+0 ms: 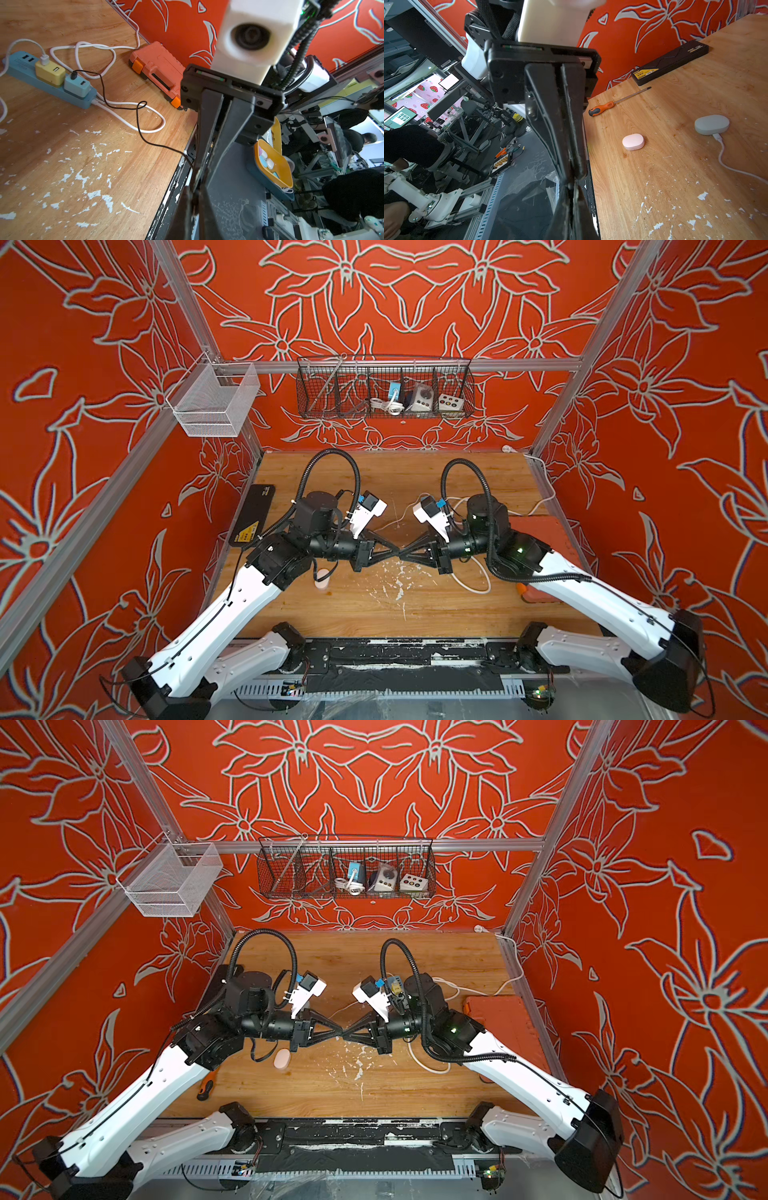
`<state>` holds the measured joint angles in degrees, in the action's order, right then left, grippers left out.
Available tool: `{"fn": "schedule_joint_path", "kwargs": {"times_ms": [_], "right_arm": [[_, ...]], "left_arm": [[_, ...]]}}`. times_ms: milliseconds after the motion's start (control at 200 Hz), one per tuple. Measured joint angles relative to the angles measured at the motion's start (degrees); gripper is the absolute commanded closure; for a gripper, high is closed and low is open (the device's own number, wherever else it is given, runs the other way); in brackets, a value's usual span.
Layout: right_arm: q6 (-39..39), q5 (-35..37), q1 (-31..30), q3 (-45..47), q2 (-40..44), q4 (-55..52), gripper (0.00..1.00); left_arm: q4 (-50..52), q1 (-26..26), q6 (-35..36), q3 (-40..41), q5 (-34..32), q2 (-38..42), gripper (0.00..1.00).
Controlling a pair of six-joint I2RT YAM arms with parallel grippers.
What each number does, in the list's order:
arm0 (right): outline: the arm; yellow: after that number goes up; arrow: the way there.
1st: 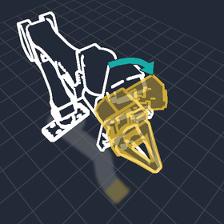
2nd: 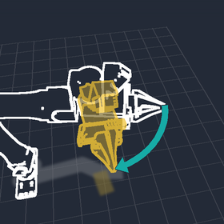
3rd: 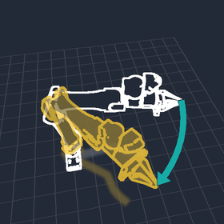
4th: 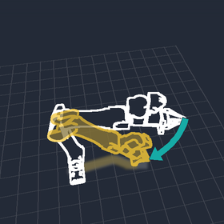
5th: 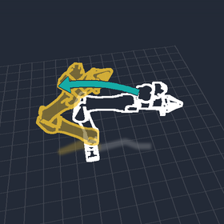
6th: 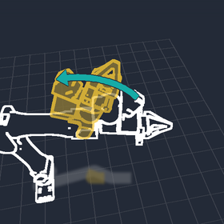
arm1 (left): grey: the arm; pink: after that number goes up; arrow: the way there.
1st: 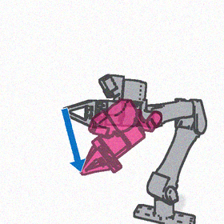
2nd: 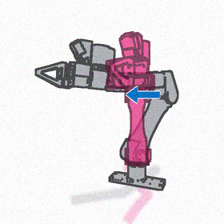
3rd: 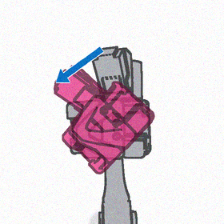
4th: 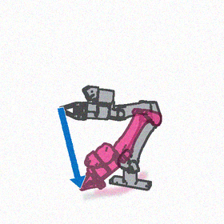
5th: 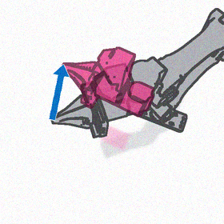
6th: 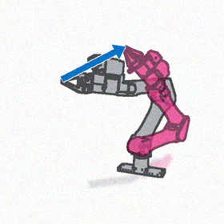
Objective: Charge the bluetooth headset
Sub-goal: Adjust the charging cable.
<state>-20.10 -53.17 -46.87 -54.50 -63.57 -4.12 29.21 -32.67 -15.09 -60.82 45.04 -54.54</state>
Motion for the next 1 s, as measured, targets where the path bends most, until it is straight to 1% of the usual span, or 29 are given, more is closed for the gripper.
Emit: {"fn": "schedule_joint_path", "kwargs": {"times_ms": [125,250,410,525,655,711,766,821,911,1001], "right_arm": [[-0.5,0.13,-0.07,0.02,0.26,0.79,0.69],[-3.37,0.15,-0.04,1.16,0.55,4.39,0.6],[-7.69,0.15,-0.07,5.16,1.77,11.72,0.6],[-10.82,0.17,-0.07,6.64,1.88,16.52,0.65],[-13.46,0.11,-0.09,6.84,1.88,20.79,0.66],[-14.12,0.07,-0.17,6.84,1.88,22.25,0.71],[-14.93,0.11,-0.37,6.84,1.88,23.17,0.72],[-15.19,0.13,-0.57,6.86,1.86,23.89,0.7],[-15.61,0.2,-0.79,6.86,1.81,24.11,0.59],[-14.93,0.24,-1.07,6.86,1.81,24.0,0.58]], "left_arm": [[-0.44,0.0,-0.37,0.0,0.0,0.57,1.0],[-2.34,0.04,-1.4,0.59,-0.02,1.18,1.0],[-5.42,0.09,-3.69,3.04,-0.09,2.78,1.0],[-6.84,0.11,-5.07,3.65,-0.28,3.41,1.0],[-8.63,0.15,-6.23,3.96,-0.94,4.15,1.0],[-9.31,0.2,-6.69,4.15,-1.25,4.48,1.0],[-9.75,0.26,-7.02,4.26,-1.51,4.63,1.0],[-10.08,0.37,-7.28,4.28,-1.57,4.68,1.0],[-10.58,0.46,-7.69,4.39,-1.84,4.79,1.0],[-11.04,0.74,-8.26,4.7,-2.1,5.01,1.0]]}}
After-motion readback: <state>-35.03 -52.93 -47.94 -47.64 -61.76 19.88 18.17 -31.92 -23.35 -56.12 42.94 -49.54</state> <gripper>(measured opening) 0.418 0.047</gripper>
